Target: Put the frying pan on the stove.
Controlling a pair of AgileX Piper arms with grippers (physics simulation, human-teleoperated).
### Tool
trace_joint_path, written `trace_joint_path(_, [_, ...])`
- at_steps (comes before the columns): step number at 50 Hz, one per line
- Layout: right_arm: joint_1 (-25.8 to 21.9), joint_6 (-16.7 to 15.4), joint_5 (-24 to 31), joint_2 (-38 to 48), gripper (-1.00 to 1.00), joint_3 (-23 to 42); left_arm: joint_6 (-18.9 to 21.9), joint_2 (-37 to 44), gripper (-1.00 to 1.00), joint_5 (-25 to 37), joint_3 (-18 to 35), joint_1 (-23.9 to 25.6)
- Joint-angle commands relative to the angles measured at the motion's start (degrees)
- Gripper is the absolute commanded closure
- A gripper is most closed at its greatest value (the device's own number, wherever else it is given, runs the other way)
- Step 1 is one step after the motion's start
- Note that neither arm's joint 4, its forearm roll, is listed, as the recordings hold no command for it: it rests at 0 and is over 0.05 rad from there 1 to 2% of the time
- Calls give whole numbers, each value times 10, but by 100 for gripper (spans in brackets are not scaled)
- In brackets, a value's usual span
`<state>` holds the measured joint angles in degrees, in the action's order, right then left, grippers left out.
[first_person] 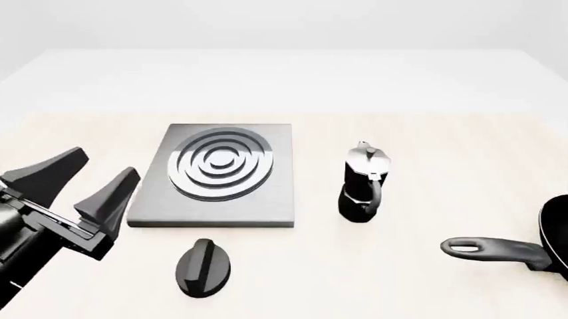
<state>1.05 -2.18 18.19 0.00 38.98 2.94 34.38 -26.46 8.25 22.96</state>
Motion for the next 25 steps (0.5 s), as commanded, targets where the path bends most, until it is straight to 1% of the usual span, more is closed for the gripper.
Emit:
trace_joint_path(1, [1, -5, 34, 0, -100, 64, 5, 86, -100, -59, 26, 55])
trace_joint_path(8, [0, -8, 47, 0, -100, 87, 11, 127, -100, -79, 44, 80])
trace_joint_path(9, [0, -9, 51, 0, -100, 94, 12, 139, -100, -85, 49, 89])
trace_joint_path(25, [3, -8, 79, 0, -100, 141, 11, 212, -100, -117, 96, 157])
